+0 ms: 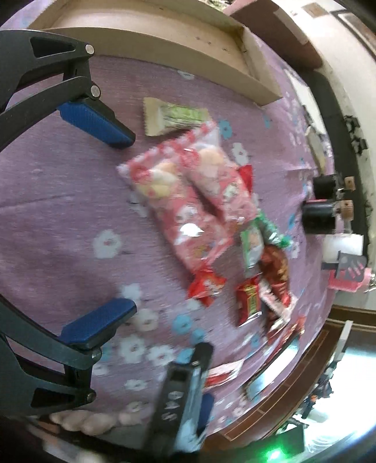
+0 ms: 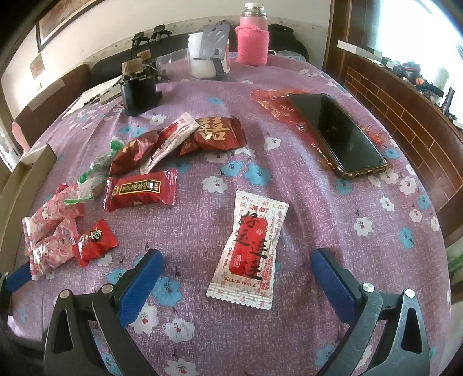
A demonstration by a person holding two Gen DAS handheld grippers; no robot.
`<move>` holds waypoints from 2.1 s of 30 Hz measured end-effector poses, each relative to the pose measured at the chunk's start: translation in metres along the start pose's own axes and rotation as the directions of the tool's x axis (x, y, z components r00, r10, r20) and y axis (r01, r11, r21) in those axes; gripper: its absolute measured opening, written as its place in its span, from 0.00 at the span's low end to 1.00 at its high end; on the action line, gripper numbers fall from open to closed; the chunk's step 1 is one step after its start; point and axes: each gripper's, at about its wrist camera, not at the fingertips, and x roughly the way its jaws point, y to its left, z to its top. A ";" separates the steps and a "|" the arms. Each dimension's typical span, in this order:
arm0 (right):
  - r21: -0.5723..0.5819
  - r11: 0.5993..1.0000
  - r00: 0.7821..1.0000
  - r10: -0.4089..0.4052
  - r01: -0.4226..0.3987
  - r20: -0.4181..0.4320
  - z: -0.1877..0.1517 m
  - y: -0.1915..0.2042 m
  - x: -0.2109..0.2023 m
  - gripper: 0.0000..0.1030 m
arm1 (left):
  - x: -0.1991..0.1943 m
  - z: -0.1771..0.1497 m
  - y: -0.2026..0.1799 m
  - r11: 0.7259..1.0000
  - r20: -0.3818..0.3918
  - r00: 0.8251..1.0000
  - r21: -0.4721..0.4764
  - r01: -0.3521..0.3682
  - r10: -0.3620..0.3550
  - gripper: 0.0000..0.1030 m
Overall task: Organize snacks
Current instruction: 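Move both tools toward the scattered snacks, then grasp the green-and-white packet with the left gripper while the right gripper grasps a small red candy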
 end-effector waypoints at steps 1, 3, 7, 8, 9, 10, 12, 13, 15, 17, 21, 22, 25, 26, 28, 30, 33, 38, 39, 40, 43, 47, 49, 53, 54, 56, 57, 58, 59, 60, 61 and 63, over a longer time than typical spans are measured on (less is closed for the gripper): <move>-0.008 1.000 1.000 -0.001 0.001 -0.011 0.001 0.001 0.000 1.00 | -0.002 -0.001 0.002 1.000 -0.012 1.000 0.001 0.016 -0.016 1.00; -0.021 1.000 1.000 0.000 0.000 -0.026 0.002 0.002 0.001 1.00 | -0.012 -0.006 0.013 0.996 -0.015 0.996 -0.031 0.087 -0.088 0.99; -0.046 0.999 0.999 0.012 -0.014 -0.030 -0.002 0.002 -0.001 1.00 | -0.052 -0.011 0.042 0.985 0.114 0.986 -0.101 0.137 -0.126 1.00; -0.046 0.999 1.000 0.016 -0.017 -0.027 -0.004 0.002 -0.002 0.98 | -0.063 -0.011 0.051 0.984 0.149 0.981 -0.113 0.138 -0.120 1.00; -0.043 0.999 1.000 0.014 -0.015 -0.020 -0.006 0.001 -0.005 0.90 | -0.071 -0.011 0.058 0.982 0.174 0.977 -0.122 0.143 -0.121 1.00; -0.038 0.999 1.000 0.019 -0.019 -0.009 -0.007 0.000 -0.010 0.84 | -0.079 -0.009 0.067 0.979 0.198 0.973 -0.136 0.151 -0.122 1.00; -0.023 0.995 0.995 0.095 -0.094 0.024 -0.011 0.002 -0.025 0.78 | -0.091 -0.005 0.087 0.974 0.235 0.965 -0.164 0.158 -0.117 1.00; -0.024 0.992 0.991 0.123 -0.123 0.041 -0.012 0.004 -0.031 0.78 | -0.095 -0.006 0.094 0.971 0.248 0.962 -0.176 0.164 -0.117 1.00; -0.045 0.982 0.979 0.187 -0.184 0.083 -0.014 0.017 -0.045 0.77 | -0.098 -0.005 0.110 0.962 0.262 0.957 -0.205 0.179 -0.122 1.00; -0.067 0.974 0.970 0.224 -0.218 0.098 -0.015 0.029 -0.052 0.77 | -0.094 -0.004 0.119 0.957 0.255 0.961 -0.232 0.172 -0.111 1.00; -0.113 0.954 0.953 0.289 -0.278 0.090 -0.013 0.066 -0.054 0.60 | -0.086 -0.004 0.127 0.953 0.232 0.966 -0.249 0.173 -0.115 0.99; -0.115 0.945 0.946 0.316 -0.306 0.076 -0.012 0.075 -0.052 0.58 | -0.085 -0.004 0.129 0.950 0.232 0.965 -0.255 0.181 -0.121 0.98; -0.113 0.935 0.937 0.344 -0.336 0.060 -0.006 0.100 -0.045 0.58 | -0.087 -0.003 0.135 0.938 0.238 0.961 -0.276 0.208 -0.143 0.92; -0.113 0.939 0.941 0.334 -0.326 0.060 -0.002 0.108 -0.042 0.58 | -0.087 -0.004 0.136 0.936 0.240 0.960 -0.281 0.212 -0.146 0.92; -0.116 0.947 0.950 0.307 -0.298 0.059 0.004 0.127 -0.032 0.58 | -0.087 -0.003 0.137 0.936 0.238 0.961 -0.284 0.209 -0.142 0.92; -0.124 0.949 0.954 0.297 -0.290 0.039 0.007 0.141 -0.023 0.58 | -0.087 -0.002 0.135 0.940 0.235 0.963 -0.276 0.200 -0.136 0.92; -0.155 0.945 0.958 0.287 -0.287 -0.022 0.002 0.154 -0.009 0.50 | -0.086 -0.003 0.133 0.945 0.229 0.964 -0.261 0.197 -0.138 0.92; -0.256 0.940 0.974 0.224 -0.223 -0.027 -0.015 0.146 -0.019 0.40 | -0.081 0.000 0.125 0.956 0.219 0.967 -0.230 0.184 -0.134 0.92; -0.270 0.941 0.979 0.203 -0.203 -0.030 -0.018 0.141 -0.021 0.38 | -0.079 0.000 0.122 0.957 0.214 0.967 -0.223 0.187 -0.139 0.92; -0.275 0.943 0.982 0.189 -0.189 -0.028 -0.021 0.135 -0.024 0.38 | -0.077 0.000 0.118 0.958 0.208 0.968 -0.216 0.188 -0.143 0.92; -0.202 0.935 0.954 0.301 -0.292 0.013 -0.019 0.102 -0.042 0.41 | -0.070 0.001 0.106 0.963 0.185 0.970 -0.192 0.190 -0.155 0.92; -0.109 0.951 0.949 0.301 -0.291 0.091 -0.013 0.063 -0.053 0.42 | -0.055 0.011 0.094 0.960 0.140 0.971 -0.176 0.217 -0.194 0.61; -0.076 0.952 0.950 0.301 -0.295 0.077 -0.011 0.056 -0.047 0.42 | -0.042 0.017 0.090 0.954 0.091 0.971 -0.182 0.236 -0.223 0.52; -0.062 0.948 0.948 0.315 -0.312 0.052 -0.012 0.060 -0.033 0.40 | -0.025 0.024 0.086 0.957 0.066 0.978 -0.204 0.209 -0.200 0.51; -0.065 0.946 0.946 0.320 -0.316 0.049 -0.013 0.063 -0.030 0.40 | -0.023 0.025 0.085 0.960 0.067 0.980 -0.201 0.197 -0.187 0.51; -0.073 0.945 0.945 0.323 -0.319 0.044 -0.012 0.070 -0.025 0.40 | -0.019 0.026 0.083 0.968 0.064 0.986 -0.191 0.164 -0.155 0.52; -0.080 0.945 0.947 0.320 -0.316 0.040 -0.010 0.074 -0.022 0.40 | -0.016 0.026 0.083 0.971 0.059 0.988 -0.185 0.149 -0.140 0.51; -0.083 0.945 0.947 0.319 -0.315 0.035 -0.009 0.076 -0.020 0.40 | -0.011 0.026 0.082 0.975 0.050 0.991 -0.178 0.131 -0.124 0.52; -0.084 0.945 0.948 0.318 -0.315 0.032 -0.008 0.078 -0.019 0.40 | -0.008 0.026 0.082 0.977 0.040 0.993 -0.175 0.119 -0.114 0.52; -0.089 0.945 0.948 0.318 -0.314 0.028 -0.008 0.081 -0.017 0.40 | -0.002 0.026 0.081 0.980 0.026 0.994 -0.170 0.105 -0.102 0.52; -0.094 0.946 0.949 0.315 -0.311 0.027 -0.008 0.083 -0.016 0.40 | 0.002 0.025 0.080 0.982 0.015 0.996 -0.166 0.095 -0.093 0.51; -0.112 0.951 0.955 0.294 -0.288 0.037 -0.009 0.085 -0.015 0.25 | 0.004 0.025 0.075 0.990 0.029 0.999 -0.132 0.042 -0.039 0.51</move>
